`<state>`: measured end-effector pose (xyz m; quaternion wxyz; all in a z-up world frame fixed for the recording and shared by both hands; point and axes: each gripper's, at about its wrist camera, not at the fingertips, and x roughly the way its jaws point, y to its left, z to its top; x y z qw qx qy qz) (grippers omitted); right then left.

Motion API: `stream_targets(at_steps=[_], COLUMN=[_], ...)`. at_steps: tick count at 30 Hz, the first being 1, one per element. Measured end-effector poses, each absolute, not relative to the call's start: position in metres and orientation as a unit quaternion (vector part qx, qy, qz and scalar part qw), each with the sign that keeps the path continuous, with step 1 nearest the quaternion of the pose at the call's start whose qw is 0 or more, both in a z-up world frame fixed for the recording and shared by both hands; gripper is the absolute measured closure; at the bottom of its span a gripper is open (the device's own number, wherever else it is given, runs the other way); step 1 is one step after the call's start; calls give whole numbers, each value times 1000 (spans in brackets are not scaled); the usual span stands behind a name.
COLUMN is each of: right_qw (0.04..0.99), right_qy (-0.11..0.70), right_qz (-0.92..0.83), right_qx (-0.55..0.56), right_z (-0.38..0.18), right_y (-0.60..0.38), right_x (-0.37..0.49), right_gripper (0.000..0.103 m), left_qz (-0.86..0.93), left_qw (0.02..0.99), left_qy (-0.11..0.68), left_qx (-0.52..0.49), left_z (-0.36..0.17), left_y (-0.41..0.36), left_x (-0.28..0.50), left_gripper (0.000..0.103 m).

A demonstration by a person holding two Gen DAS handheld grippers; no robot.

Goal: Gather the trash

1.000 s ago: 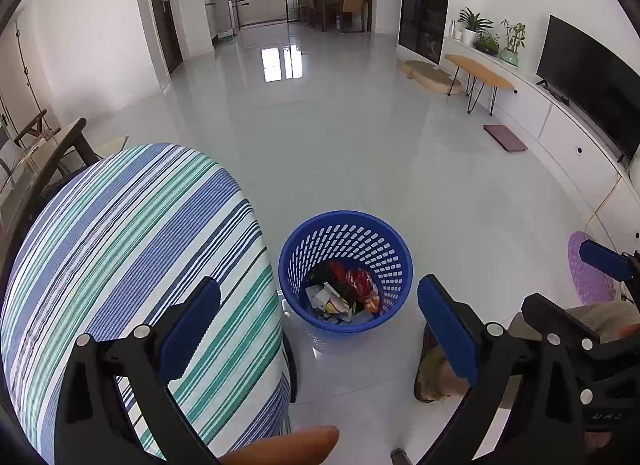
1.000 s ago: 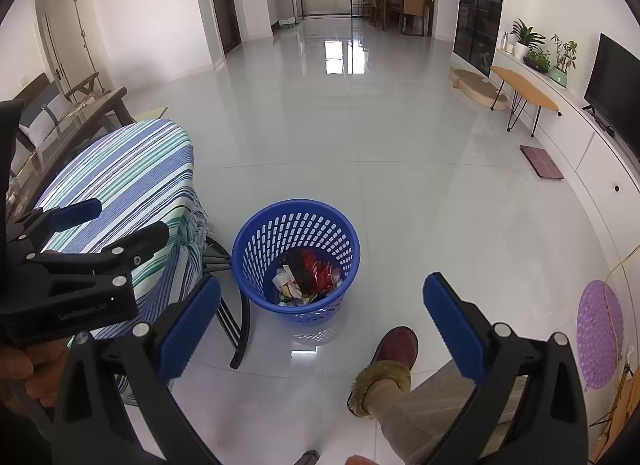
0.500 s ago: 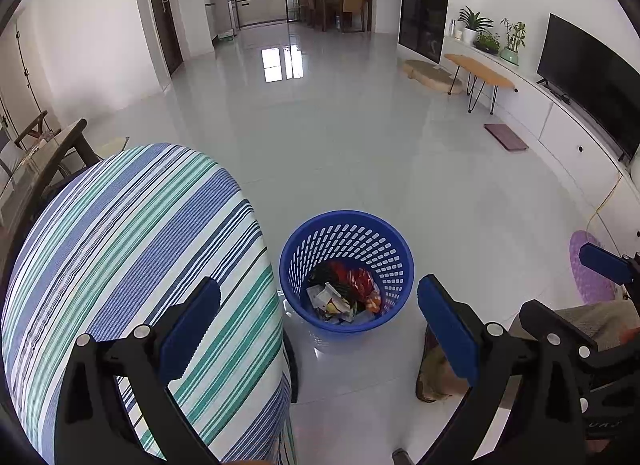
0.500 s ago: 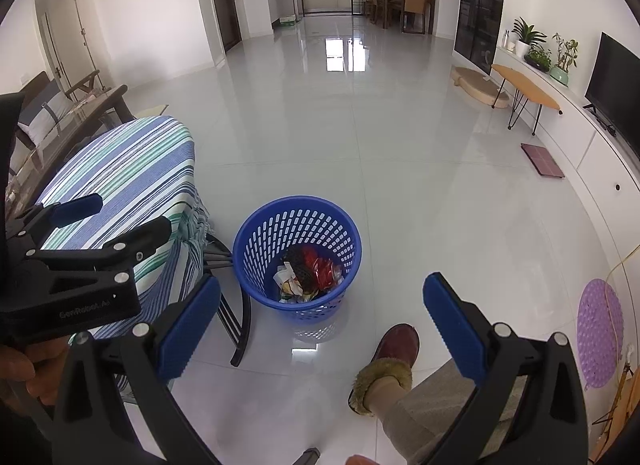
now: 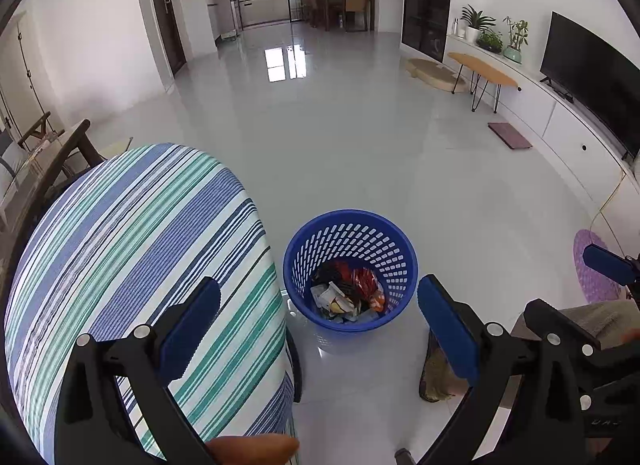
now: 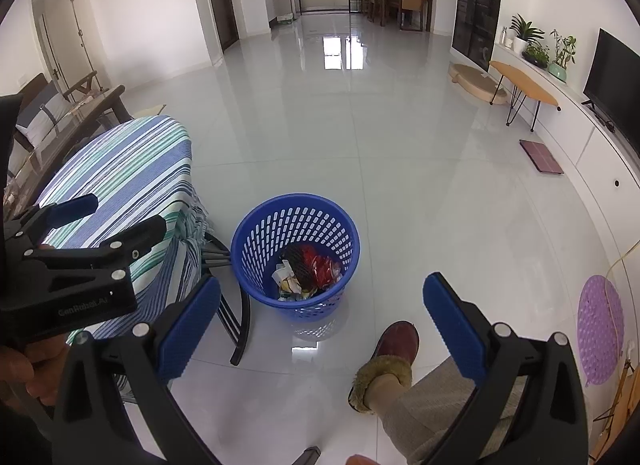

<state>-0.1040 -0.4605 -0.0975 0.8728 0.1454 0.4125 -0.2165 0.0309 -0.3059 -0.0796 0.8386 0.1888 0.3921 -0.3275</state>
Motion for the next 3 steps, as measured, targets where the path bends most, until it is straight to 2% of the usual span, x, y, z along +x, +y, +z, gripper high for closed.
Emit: stream_targets(at_steps=[3], right_qw=[872], right_qy=[413], right_qz=[-216], right_qx=[147], right_z=[-98], right_y=[-460], right_x=[-105], right_gripper=[5], left_qz=[-329], left_qw=[838], left_qy=[392], left_qx=[188], left_z=[-79], left_y=[-305], left_x=[31], left_gripper=[5])
